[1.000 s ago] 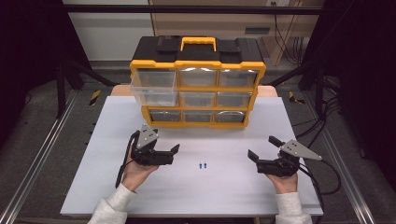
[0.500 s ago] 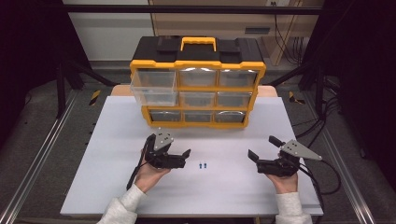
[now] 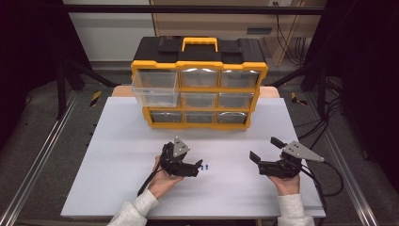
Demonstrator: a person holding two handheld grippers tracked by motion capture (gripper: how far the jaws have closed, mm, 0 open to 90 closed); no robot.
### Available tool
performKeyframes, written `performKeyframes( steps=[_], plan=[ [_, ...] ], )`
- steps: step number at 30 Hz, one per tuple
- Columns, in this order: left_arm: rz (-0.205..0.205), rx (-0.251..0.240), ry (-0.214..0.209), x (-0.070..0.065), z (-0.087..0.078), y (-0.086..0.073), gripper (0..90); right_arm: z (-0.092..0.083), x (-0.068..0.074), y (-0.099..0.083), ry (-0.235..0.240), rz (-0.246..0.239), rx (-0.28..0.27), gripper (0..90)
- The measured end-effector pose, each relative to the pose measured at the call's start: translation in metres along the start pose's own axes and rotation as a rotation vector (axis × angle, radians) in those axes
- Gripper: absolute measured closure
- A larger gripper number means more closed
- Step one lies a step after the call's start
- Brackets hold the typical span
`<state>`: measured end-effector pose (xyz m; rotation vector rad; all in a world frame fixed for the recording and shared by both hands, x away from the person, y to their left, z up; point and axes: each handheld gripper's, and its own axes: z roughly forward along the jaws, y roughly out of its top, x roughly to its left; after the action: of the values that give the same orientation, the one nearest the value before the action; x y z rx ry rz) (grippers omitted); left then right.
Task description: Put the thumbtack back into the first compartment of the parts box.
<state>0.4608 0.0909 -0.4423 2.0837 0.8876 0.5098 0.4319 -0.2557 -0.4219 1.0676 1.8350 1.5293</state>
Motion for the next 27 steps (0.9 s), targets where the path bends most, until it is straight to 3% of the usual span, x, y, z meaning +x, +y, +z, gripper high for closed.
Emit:
performKeyframes(
  steps=[7,8,11,13,15,16,27],
  plan=[
    [-0.010,0.018,-0.005,-0.009,0.011,-0.002,9.5,-0.001,0.000,0.000,0.000,-0.001,0.001,0.6],
    [0.006,0.044,-0.009,-0.010,0.012,-0.003,10.1,-0.001,0.000,0.000,0.001,0.002,0.002,0.6],
    [-0.010,0.051,-0.008,-0.015,0.019,-0.006,11.4,0.000,0.000,0.000,0.000,-0.003,-0.002,0.6],
    [0.009,0.084,-0.005,-0.016,0.021,-0.007,13.3,-0.001,0.000,0.000,0.002,0.002,0.000,0.6],
    [0.004,0.089,-0.004,-0.016,0.023,-0.008,16.5,-0.001,0.000,0.001,-0.002,0.007,0.003,0.5],
    [-0.036,0.087,-0.004,-0.019,0.028,-0.009,17.8,-0.001,0.000,0.001,-0.002,0.008,0.004,0.6],
    [-0.032,0.118,0.014,-0.023,0.032,-0.012,35.5,-0.001,0.000,0.001,-0.001,-0.003,0.000,0.5]
  ],
)
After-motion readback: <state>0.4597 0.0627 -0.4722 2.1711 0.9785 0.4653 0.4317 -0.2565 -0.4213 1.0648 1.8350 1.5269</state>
